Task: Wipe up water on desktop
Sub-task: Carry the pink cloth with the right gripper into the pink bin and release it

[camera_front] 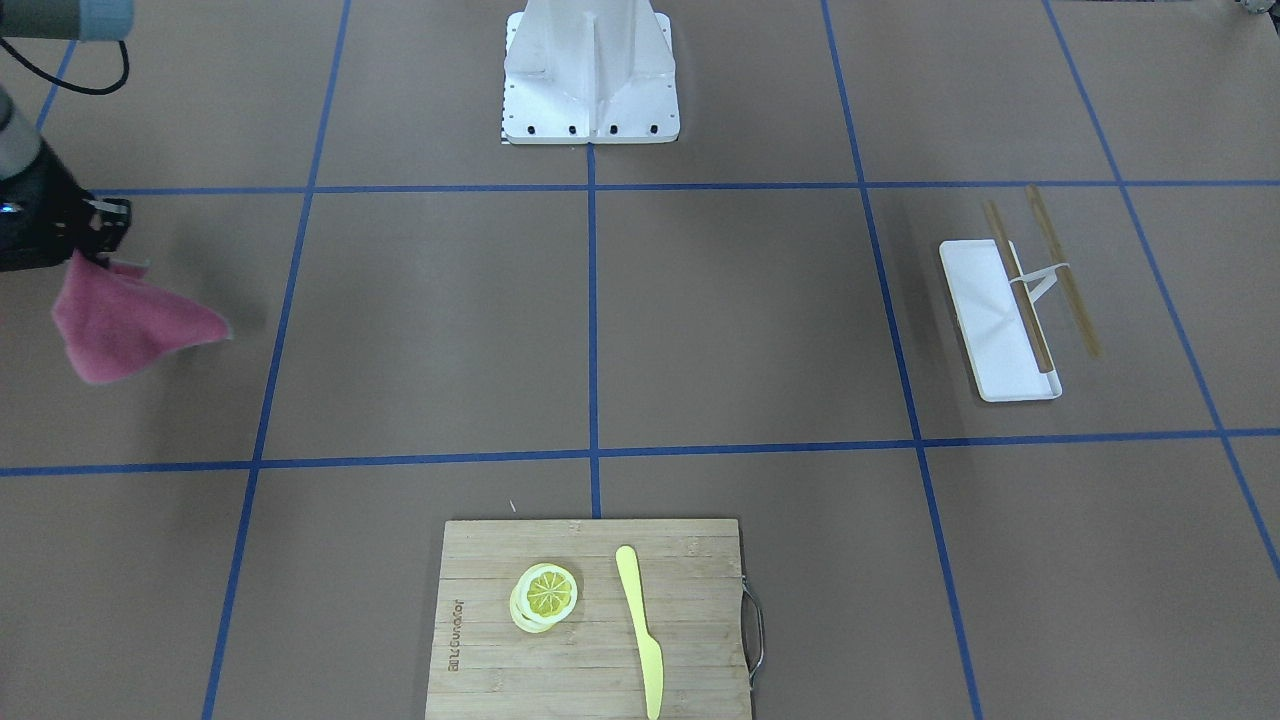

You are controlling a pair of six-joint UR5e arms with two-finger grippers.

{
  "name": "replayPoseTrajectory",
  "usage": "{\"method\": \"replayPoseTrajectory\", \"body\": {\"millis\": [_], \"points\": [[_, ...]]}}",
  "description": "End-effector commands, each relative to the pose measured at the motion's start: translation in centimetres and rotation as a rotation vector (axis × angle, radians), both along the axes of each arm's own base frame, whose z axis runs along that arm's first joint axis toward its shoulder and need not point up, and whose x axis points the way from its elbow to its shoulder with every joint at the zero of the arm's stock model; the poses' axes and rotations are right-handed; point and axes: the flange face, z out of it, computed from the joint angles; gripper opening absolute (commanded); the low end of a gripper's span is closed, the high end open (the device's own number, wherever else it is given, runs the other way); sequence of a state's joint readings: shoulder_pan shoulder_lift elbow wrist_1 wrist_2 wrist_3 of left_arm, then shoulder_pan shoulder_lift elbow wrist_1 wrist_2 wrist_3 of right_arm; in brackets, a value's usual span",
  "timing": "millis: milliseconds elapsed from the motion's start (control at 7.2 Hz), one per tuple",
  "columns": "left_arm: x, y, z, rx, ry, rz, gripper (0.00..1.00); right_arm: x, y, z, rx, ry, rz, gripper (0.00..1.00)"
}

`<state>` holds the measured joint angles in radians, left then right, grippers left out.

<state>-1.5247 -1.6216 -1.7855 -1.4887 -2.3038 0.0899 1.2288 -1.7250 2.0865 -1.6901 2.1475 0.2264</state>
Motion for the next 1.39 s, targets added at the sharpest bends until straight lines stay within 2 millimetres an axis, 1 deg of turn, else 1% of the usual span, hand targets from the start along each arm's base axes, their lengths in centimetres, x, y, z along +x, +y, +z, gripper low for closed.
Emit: {"method": "replayPoseTrajectory", "body": {"millis": [0,139,417,556,694,833,972,1111,1250], "points": [[-0.3,1.3,1.7,-0.027,0.0,0.006,0.98,10.8,4.1,6.8,-0.042,0.008,0.067,0.0],[-0.4,1.3,1.9,-0.03,-0.001,0.006,0.98,14.2,6.2,10.8,-0.066,-0.004,0.063,0.0],[-0.4,1.3,1.9,-0.032,-0.001,0.004,0.98,17.9,7.6,15.6,-0.103,-0.005,0.087,0.0],[-0.3,1.2,1.6,-0.028,0.002,0.002,0.98,19.4,8.0,16.9,-0.088,0.004,0.071,0.0],[-0.3,1.1,1.3,-0.027,0.004,-0.001,0.98,20.8,8.5,17.4,-0.093,0.021,0.098,0.0],[-0.3,1.0,1.1,-0.022,0.006,-0.001,0.98,21.0,8.6,17.8,-0.102,0.028,0.102,0.0],[-0.3,1.1,1.0,-0.019,0.007,-0.002,0.98,21.1,7.8,19.8,-0.135,0.017,0.113,0.4],[-0.4,1.2,0.8,-0.014,0.006,-0.003,0.98,21.3,6.5,20.7,-0.139,0.009,0.103,0.99],[-0.3,1.3,1.1,-0.02,0.006,-0.002,0.98,21.4,6.3,20.5,-0.133,0.011,0.102,1.0]]}}
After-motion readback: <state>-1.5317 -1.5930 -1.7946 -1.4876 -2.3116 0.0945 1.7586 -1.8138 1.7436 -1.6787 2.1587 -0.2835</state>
